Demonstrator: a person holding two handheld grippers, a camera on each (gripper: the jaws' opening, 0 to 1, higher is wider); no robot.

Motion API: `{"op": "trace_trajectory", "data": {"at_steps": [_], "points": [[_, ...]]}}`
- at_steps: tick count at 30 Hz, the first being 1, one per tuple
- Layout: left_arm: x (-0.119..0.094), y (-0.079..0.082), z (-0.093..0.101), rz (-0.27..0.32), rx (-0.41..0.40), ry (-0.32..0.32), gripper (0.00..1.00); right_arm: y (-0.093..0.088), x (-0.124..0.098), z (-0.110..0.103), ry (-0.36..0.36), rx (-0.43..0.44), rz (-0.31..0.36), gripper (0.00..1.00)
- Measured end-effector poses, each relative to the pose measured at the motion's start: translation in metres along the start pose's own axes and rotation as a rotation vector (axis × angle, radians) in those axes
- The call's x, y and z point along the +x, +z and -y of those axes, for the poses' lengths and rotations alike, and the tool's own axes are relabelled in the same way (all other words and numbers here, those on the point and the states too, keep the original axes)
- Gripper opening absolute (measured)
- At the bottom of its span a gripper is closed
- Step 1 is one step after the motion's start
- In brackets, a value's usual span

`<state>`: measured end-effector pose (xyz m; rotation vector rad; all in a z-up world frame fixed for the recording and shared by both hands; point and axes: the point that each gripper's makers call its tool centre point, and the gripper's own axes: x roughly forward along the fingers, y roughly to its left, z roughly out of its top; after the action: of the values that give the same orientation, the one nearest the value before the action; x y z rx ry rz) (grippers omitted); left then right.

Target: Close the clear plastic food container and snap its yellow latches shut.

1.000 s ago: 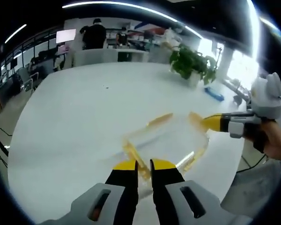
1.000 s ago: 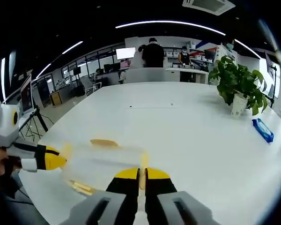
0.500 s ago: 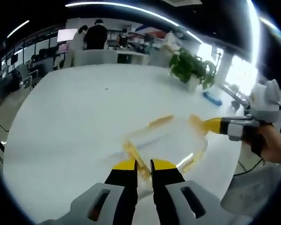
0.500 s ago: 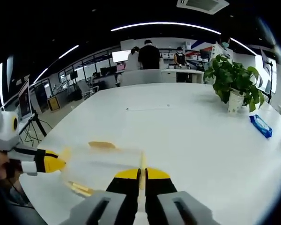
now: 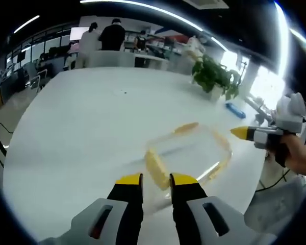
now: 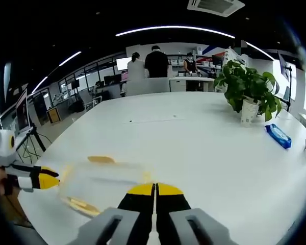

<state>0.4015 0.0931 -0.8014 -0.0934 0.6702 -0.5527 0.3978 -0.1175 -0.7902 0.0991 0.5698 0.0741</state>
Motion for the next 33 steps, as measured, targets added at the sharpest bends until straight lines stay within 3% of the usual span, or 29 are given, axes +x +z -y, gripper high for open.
{"op": "trace_trajectory", "data": {"at_steps": [4,14,20,26,29,33], "points": [[0.001,0.007,0.008,0.027,-0.025,-0.042,0.24,0.002,0.001,-0.008,0.032,-0.031,0.011,0.01],[0.011,0.005,0.010,0.007,-0.056,-0.058,0.29,-0.009,0.013,-0.027,0.158,0.041,-0.034,0.13],[0.014,0.004,0.010,-0.003,-0.110,-0.069,0.24,-0.019,0.017,-0.026,0.184,0.054,-0.078,0.19],[0.020,-0.006,0.013,-0.042,-0.142,-0.082,0.24,-0.018,0.020,-0.026,0.226,0.146,-0.096,0.20],[0.020,-0.005,0.014,-0.031,-0.152,-0.085,0.25,-0.018,0.021,-0.026,0.243,0.151,-0.103,0.20],[0.021,-0.007,0.013,-0.029,-0.191,-0.096,0.27,-0.020,0.023,-0.029,0.255,0.231,-0.124,0.22]]}}
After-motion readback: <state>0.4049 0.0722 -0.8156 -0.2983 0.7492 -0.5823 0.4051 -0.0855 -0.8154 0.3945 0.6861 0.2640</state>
